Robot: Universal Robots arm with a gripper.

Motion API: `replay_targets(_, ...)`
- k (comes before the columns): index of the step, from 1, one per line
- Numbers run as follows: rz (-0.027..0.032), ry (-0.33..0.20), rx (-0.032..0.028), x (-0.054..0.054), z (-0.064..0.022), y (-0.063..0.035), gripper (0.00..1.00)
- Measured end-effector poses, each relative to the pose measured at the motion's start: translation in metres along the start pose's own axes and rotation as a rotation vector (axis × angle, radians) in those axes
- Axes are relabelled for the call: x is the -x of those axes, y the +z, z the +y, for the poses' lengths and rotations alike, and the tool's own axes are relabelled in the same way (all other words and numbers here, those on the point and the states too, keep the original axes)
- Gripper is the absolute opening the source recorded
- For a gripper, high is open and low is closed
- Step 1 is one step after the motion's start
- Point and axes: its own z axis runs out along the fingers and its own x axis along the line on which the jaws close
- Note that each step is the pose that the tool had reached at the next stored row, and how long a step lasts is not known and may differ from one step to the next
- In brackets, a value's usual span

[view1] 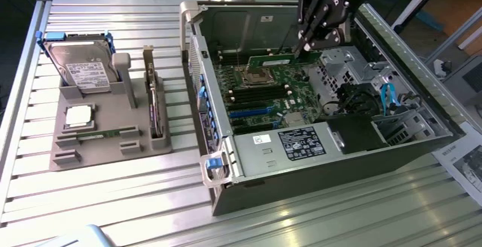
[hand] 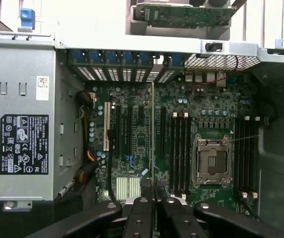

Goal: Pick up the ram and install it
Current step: 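Pick up the ram and move it above insertion slot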

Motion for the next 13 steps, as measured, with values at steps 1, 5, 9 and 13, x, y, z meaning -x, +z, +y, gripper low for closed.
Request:
replay_targets(1, 0.0, 0.0, 0.0, 0.003, -0.0003, 0.0004, 0.13)
replay_targets(5, 0.0, 0.0, 0.0, 0.013, -0.0026, 0.0018, 0.13)
replay_targets(9, 0.0, 0.0, -0.0002, 0.025, -0.0047, 0.0032, 0.13)
replay_targets(13, -0.0003, 0.0, -0.0005, 0.036, -0.0065, 0.0046, 0.13)
